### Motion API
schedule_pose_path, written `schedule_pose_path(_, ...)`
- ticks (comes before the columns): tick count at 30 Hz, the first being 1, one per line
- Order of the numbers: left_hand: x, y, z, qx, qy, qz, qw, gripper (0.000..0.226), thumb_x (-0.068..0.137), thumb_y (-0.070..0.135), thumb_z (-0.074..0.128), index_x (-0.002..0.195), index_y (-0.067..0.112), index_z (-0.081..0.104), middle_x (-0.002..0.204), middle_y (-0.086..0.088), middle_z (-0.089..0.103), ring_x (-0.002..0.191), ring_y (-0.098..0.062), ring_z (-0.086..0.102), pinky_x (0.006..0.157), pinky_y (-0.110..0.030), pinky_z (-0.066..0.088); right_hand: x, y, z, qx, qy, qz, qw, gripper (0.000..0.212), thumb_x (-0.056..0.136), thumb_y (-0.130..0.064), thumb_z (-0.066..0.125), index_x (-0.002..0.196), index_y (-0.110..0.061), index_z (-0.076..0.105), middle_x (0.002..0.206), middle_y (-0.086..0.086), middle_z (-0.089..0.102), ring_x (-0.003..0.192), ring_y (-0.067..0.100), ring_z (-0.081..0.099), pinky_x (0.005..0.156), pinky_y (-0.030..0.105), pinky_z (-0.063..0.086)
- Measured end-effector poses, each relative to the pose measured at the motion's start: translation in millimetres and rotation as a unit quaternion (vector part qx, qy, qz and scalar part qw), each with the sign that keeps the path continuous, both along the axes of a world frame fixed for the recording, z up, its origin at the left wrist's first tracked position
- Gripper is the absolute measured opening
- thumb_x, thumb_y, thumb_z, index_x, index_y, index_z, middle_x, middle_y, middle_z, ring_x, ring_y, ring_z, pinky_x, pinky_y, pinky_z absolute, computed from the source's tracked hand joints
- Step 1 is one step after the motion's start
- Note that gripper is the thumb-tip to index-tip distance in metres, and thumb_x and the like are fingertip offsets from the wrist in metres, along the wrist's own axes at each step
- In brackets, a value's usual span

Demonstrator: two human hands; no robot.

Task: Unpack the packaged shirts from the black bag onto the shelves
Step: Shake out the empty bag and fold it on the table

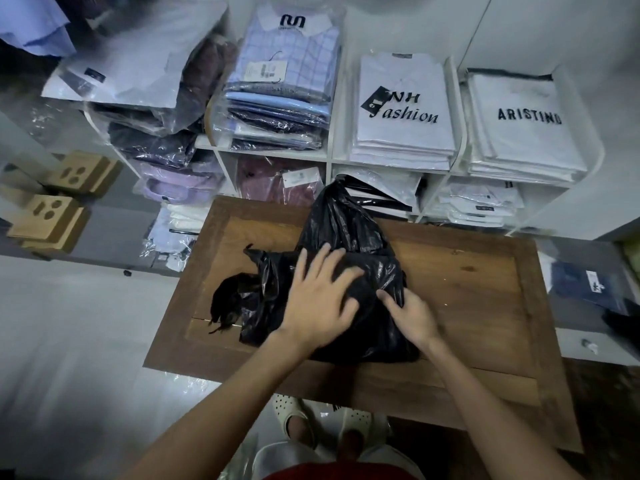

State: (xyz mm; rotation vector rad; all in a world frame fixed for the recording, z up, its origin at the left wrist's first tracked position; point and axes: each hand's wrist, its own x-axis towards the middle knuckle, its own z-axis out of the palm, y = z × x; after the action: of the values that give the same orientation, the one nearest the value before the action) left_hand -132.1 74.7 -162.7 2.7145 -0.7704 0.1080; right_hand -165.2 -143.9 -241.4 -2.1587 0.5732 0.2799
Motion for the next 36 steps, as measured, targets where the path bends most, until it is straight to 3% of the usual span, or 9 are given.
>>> schedule_pose_path(5, -8, 2, -74, 0.154, 0.096, 0.068, 0.981, 0.063, 0.098, 0.070, 0.024, 0.156, 0.047, 0.025, 0.170, -0.008, 0.014, 0.156, -0.039, 0.002, 0.115, -0.076, 0.001, -1, -6, -3, 0.014, 0.022, 0.004, 1.000, 0.052, 0.096, -0.067, 0.047, 0.114, -0.026, 0.072, 0.108, -0.006, 0.076, 0.104, 0.020, 0.069, 0.091, 0.039, 0.055)
schedule_pose_path(8, -15, 18, -90, 0.164, 0.113, 0.099, 0.975, 0.070, 0.096, 0.075, 0.022, 0.159, 0.045, 0.017, 0.170, -0.010, 0.010, 0.156, -0.041, -0.001, 0.114, -0.077, 0.001, 0, 4, 4, -0.050, 0.028, -0.032, 0.998, 0.053, 0.099, -0.064, 0.045, 0.107, -0.016, 0.067, 0.098, 0.005, 0.073, 0.099, 0.031, 0.068, 0.078, 0.037, 0.051)
schedule_pose_path(11, -17, 17, -94, 0.174, 0.127, 0.096, 0.972, 0.073, 0.094, 0.077, 0.023, 0.159, 0.043, 0.018, 0.169, -0.013, 0.012, 0.155, -0.045, 0.000, 0.111, -0.079, -0.001, -2, 30, 16, -0.239, -0.158, -0.065, 0.956, 0.043, 0.100, -0.051, 0.055, 0.116, -0.012, 0.059, 0.106, 0.006, 0.063, 0.101, 0.029, 0.063, 0.080, 0.036, 0.046)
schedule_pose_path(14, -14, 17, -97, 0.171, 0.124, 0.096, 0.973, 0.075, 0.092, 0.074, 0.029, 0.157, 0.037, 0.031, 0.167, -0.016, 0.021, 0.153, -0.047, 0.012, 0.108, -0.081, 0.003, 6, 65, 10, -0.305, -0.306, 0.165, 0.886, 0.039, 0.102, -0.043, 0.053, 0.134, -0.023, 0.063, 0.143, 0.006, 0.057, 0.133, 0.026, 0.050, 0.111, 0.044, 0.040)
schedule_pose_path(16, -14, 18, -100, 0.161, 0.105, 0.092, 0.977, 0.074, 0.091, 0.072, 0.032, 0.156, 0.035, 0.035, 0.167, -0.014, 0.022, 0.153, -0.044, 0.013, 0.110, -0.079, 0.003, 10, 74, -8, -0.325, -0.246, 0.276, 0.870, 0.042, 0.107, -0.045, 0.041, 0.146, -0.034, 0.054, 0.161, 0.001, 0.041, 0.151, 0.026, 0.032, 0.122, 0.054, 0.026)
schedule_pose_path(23, -19, 34, -112, 0.082, 0.081, 0.174, 0.978, 0.064, 0.099, 0.065, 0.034, 0.158, 0.039, 0.030, 0.169, -0.016, 0.006, 0.157, -0.035, 0.004, 0.124, -0.055, 0.005, 12, 61, -32, -0.337, -0.100, 0.255, 0.901, 0.057, 0.103, -0.069, 0.021, 0.156, -0.048, 0.027, 0.170, -0.009, 0.009, 0.159, 0.019, 0.003, 0.126, 0.057, 0.002)
schedule_pose_path(27, -18, 48, -114, 0.095, 0.075, 0.236, 0.964, 0.062, 0.101, 0.065, 0.024, 0.158, 0.042, 0.020, 0.169, -0.010, 0.012, 0.158, -0.026, 0.004, 0.120, -0.066, -0.004, 12, 58, -32, -0.324, -0.062, 0.225, 0.917, 0.066, 0.097, -0.080, 0.014, 0.157, -0.053, 0.016, 0.171, -0.011, 0.000, 0.158, 0.013, -0.006, 0.127, 0.052, -0.003)
schedule_pose_path(32, -9, 62, -113, 0.119, 0.099, 0.214, 0.964, 0.068, 0.098, 0.069, 0.011, 0.160, 0.042, 0.016, 0.170, -0.003, 0.010, 0.157, -0.024, -0.003, 0.117, -0.071, -0.006, 11, 61, -28, -0.327, -0.045, 0.187, 0.925, 0.068, 0.096, -0.081, 0.018, 0.157, -0.051, 0.022, 0.170, -0.011, 0.017, 0.157, 0.016, 0.014, 0.123, 0.051, 0.017)
schedule_pose_path(36, 18, 42, -88, 0.175, 0.032, 0.156, 0.971, 0.062, 0.100, 0.060, 0.033, 0.153, 0.030, 0.043, 0.166, -0.018, 0.022, 0.156, -0.038, 0.008, 0.117, -0.072, 0.005, 10, 58, -24, -0.402, -0.053, 0.106, 0.908, 0.064, 0.094, -0.077, 0.032, 0.143, -0.042, 0.054, 0.140, 0.005, 0.059, 0.119, 0.031, 0.056, 0.089, 0.051, 0.044)
